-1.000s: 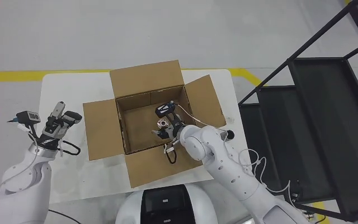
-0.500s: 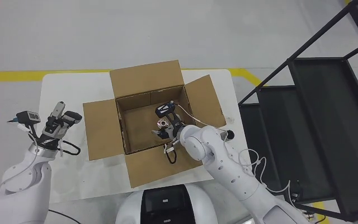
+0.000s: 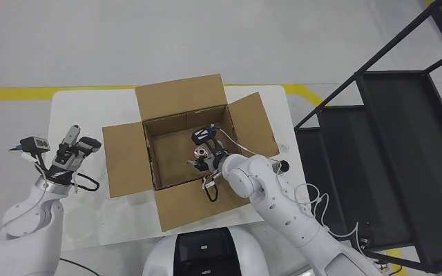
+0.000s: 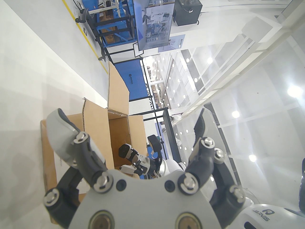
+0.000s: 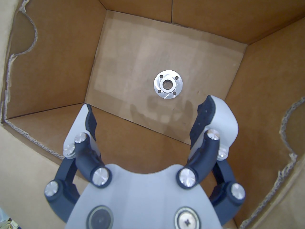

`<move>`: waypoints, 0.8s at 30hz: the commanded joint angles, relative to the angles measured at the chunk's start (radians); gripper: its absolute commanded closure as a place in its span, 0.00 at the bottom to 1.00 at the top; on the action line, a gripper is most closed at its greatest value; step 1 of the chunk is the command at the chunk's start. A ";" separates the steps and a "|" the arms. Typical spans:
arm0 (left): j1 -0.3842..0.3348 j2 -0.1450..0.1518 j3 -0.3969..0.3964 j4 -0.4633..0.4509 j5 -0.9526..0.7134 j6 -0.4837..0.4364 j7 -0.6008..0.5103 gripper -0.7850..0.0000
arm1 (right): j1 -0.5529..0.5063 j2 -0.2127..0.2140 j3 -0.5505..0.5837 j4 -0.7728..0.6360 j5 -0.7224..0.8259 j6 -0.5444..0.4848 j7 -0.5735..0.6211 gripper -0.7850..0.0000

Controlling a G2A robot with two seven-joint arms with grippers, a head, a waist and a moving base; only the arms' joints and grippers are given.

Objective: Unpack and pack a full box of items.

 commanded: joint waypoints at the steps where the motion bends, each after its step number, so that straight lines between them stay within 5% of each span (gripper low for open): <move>1: 0.000 0.000 0.000 0.000 0.000 0.000 0.000 0.00 | -0.003 0.000 0.000 0.002 0.003 -0.002 -0.004 0.00; 11: 0.000 0.000 0.000 0.000 0.000 0.000 0.000 0.00 | 0.132 -0.043 -0.089 0.210 0.086 -0.021 -0.053 0.00; 14: 0.000 0.000 0.000 0.000 0.000 0.000 0.000 0.00 | 0.177 -0.058 -0.105 0.284 0.107 0.002 -0.067 0.22; 15: 0.000 0.000 0.000 0.000 0.000 0.000 0.000 0.00 | 0.191 -0.062 -0.108 0.306 0.110 0.009 -0.071 0.36; 20: 0.000 0.000 0.000 0.000 0.000 0.000 0.000 0.00 | 0.238 -0.081 -0.120 0.386 0.137 0.050 -0.068 0.53; 24: 0.000 0.000 0.000 0.000 0.000 0.000 0.000 0.00 | 0.264 -0.092 -0.136 0.426 0.143 0.065 -0.040 0.50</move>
